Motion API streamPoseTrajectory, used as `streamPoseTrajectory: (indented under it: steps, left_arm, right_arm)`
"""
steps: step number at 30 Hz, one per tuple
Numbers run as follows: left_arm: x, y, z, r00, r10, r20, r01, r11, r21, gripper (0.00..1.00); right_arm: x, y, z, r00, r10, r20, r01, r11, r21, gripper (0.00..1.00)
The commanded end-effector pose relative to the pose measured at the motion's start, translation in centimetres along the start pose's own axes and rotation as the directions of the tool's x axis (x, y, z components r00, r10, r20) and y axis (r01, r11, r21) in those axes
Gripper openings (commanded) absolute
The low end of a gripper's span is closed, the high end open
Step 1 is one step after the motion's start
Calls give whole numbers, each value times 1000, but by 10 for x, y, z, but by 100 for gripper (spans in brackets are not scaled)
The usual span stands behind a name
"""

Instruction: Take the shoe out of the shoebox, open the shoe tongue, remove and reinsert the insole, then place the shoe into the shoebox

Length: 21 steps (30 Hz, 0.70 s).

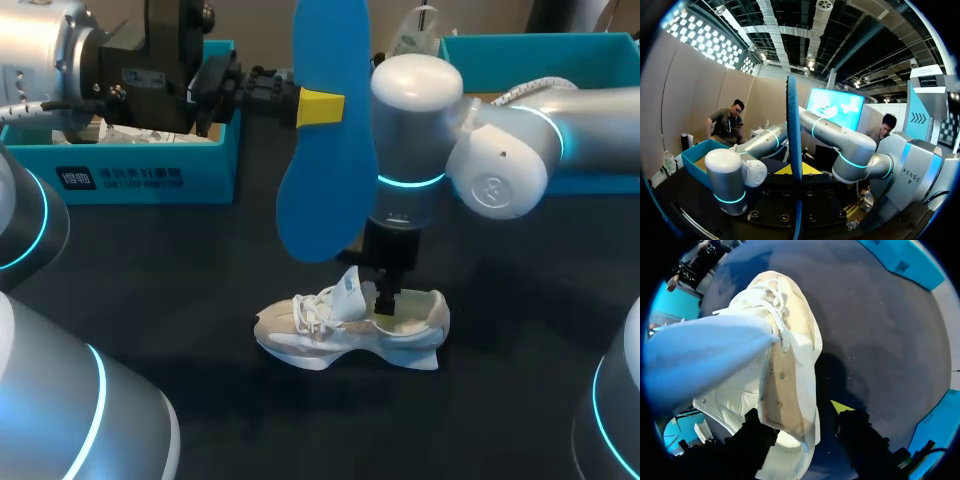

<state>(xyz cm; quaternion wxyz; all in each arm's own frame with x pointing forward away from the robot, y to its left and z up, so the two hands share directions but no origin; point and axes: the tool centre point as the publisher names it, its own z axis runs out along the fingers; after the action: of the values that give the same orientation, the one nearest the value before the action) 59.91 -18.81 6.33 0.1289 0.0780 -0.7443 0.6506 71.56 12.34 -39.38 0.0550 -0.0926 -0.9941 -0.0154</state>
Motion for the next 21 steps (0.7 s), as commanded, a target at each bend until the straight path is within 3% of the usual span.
streamPoseTrajectory:
  steps: [1,12,21]
  left_arm:
    - [-1,0,2,1000,1,-2,-1,1000,1,0]
    - [-1,0,2,1000,1,-2,-1,1000,1,0]
    - [-1,0,2,1000,1,-2,-1,1000,1,0]
  right_arm:
    - [2,2,0,1000,2,4,-2,1000,3,0]
    - [7,2,-20,1000,18,-1,-18,1000,12,0]
    - [21,6,-42,986,164,-7,-164,986,-23,0]
